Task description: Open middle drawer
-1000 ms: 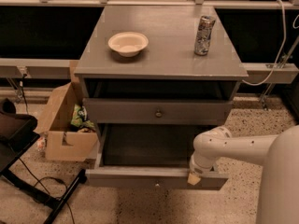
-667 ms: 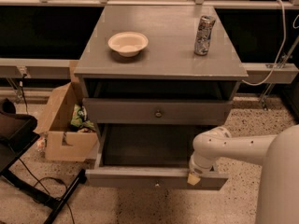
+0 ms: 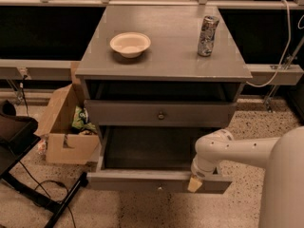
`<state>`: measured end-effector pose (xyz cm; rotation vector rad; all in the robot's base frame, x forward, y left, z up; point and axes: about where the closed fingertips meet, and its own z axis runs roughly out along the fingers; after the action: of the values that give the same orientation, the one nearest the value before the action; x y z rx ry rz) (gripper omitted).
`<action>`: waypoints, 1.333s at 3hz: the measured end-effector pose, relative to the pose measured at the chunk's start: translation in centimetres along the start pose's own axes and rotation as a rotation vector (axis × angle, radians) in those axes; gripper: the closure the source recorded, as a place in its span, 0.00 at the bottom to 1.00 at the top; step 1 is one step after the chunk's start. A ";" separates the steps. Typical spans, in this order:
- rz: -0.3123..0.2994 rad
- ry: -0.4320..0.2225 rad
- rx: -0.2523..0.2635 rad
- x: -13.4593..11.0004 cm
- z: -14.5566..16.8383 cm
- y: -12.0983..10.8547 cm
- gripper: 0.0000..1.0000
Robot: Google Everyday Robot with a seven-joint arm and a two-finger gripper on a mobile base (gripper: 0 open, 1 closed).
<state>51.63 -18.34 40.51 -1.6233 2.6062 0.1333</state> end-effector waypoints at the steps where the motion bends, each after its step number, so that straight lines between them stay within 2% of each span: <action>1: 0.000 0.001 -0.002 0.0 0.1 0.1 0.00; 2: 0.000 0.001 -0.002 0.0 0.1 0.1 0.00; 3: 0.017 0.004 -0.037 0.9 1.3 1.1 0.19; 4: 0.075 0.009 -0.093 2.9 2.3 4.7 0.41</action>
Offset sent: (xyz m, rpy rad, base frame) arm -0.0010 0.0002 -0.0011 0.0001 0.0025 0.0005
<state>46.17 -18.67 38.13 -1.5575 2.7067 0.2562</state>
